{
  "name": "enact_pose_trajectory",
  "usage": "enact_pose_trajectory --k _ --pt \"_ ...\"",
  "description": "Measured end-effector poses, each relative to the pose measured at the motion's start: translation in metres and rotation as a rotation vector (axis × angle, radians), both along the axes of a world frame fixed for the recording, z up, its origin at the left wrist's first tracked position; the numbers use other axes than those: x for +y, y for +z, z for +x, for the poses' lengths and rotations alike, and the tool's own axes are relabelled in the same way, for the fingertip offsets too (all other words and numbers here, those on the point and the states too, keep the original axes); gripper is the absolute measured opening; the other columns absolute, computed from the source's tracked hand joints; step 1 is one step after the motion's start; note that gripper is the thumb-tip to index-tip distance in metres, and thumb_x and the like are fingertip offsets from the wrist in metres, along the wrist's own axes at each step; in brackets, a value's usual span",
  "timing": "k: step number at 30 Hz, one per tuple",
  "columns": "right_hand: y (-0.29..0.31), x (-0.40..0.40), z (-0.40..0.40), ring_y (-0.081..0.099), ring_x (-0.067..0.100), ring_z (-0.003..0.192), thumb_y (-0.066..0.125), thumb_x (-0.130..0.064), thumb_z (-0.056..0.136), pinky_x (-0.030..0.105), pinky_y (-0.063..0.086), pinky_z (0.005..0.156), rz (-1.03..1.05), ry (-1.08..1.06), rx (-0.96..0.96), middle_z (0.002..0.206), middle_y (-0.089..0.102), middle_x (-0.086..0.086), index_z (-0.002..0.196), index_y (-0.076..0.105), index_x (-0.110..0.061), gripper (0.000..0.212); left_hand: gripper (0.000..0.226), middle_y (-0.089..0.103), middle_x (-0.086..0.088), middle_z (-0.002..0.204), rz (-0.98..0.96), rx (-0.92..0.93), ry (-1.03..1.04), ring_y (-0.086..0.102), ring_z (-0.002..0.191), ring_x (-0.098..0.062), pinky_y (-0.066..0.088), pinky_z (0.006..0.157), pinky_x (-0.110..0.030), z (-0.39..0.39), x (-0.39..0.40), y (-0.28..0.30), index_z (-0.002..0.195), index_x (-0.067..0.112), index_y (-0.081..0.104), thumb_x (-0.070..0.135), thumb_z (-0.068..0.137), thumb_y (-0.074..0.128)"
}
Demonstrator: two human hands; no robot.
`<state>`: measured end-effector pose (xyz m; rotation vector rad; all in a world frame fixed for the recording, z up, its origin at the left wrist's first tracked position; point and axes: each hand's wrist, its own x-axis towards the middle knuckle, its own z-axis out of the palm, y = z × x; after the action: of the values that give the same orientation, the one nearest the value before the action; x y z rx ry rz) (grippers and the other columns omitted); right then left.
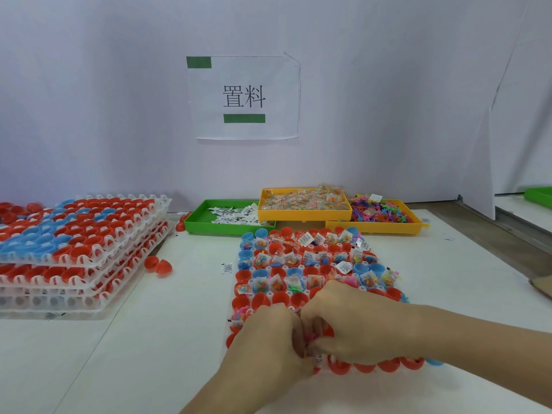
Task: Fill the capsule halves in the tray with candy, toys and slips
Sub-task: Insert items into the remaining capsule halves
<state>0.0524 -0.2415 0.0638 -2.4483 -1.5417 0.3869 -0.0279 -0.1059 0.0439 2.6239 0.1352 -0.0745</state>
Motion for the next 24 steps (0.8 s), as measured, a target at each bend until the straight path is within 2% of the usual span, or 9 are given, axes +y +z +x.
enact_pose_trajectory --k 4,6,14,19,22,24 --pt "0.003 0.001 0.0 0.068 0.009 0.089 0.063 -0.02 0.096 0.03 0.059 0.084 -0.021 0.003 0.011 0.101 0.074 -0.005 0.109 0.073 -0.017 0.017 0.013 0.062 0.009 0.079 -0.023 0.021 0.015 0.054 0.063 -0.005 0.042 0.061 -0.012 0.001 0.001 -0.001 0.084 0.02 0.069 0.029 0.079 0.077" --pt "0.006 0.002 0.0 0.069 0.01 0.088 0.063 -0.019 0.096 0.031 0.059 0.084 -0.031 0.004 0.031 0.1 0.075 -0.004 0.109 0.074 -0.016 0.017 0.015 0.064 0.008 0.079 -0.023 0.037 0.018 0.056 0.066 -0.006 0.048 0.065 -0.015 0.001 0.001 0.0 0.088 0.019 0.071 0.03 0.079 0.077" --pt "0.011 0.005 -0.005 0.068 0.015 0.079 0.064 -0.022 0.093 0.034 0.061 0.072 -0.081 -0.009 -0.012 0.092 0.074 0.001 0.105 0.074 -0.014 0.017 0.018 0.068 0.004 0.085 -0.002 0.065 0.008 0.058 0.069 -0.008 0.053 0.073 -0.018 0.005 0.003 0.0 0.095 0.017 0.073 0.027 0.081 0.076" --pt "0.01 0.01 -0.007 0.068 0.021 0.074 0.064 -0.021 0.09 0.041 0.06 0.068 -0.122 -0.02 -0.058 0.086 0.073 0.006 0.098 0.075 -0.012 0.016 0.015 0.075 -0.001 0.087 -0.03 0.074 -0.024 0.066 0.069 -0.01 0.051 0.062 -0.014 0.003 0.012 0.007 0.091 0.017 0.078 0.028 0.082 0.075" --pt "0.011 0.011 -0.009 0.069 0.023 0.076 0.065 -0.019 0.09 0.043 0.06 0.069 -0.117 -0.016 -0.068 0.086 0.074 0.007 0.099 0.075 -0.011 0.016 0.013 0.075 0.004 0.086 -0.039 0.04 -0.058 0.061 0.064 -0.004 0.042 0.051 -0.006 0.001 0.015 0.006 0.095 0.021 0.079 0.022 0.084 0.071" --pt "0.011 0.011 -0.01 0.07 0.023 0.076 0.066 -0.019 0.09 0.042 0.061 0.069 -0.123 -0.022 -0.048 0.087 0.074 0.007 0.1 0.075 -0.011 0.016 0.013 0.075 0.005 0.084 -0.062 0.018 -0.059 0.062 0.064 -0.004 0.041 0.052 -0.005 0.0 0.015 0.005 0.092 0.022 0.079 0.02 0.082 0.071"
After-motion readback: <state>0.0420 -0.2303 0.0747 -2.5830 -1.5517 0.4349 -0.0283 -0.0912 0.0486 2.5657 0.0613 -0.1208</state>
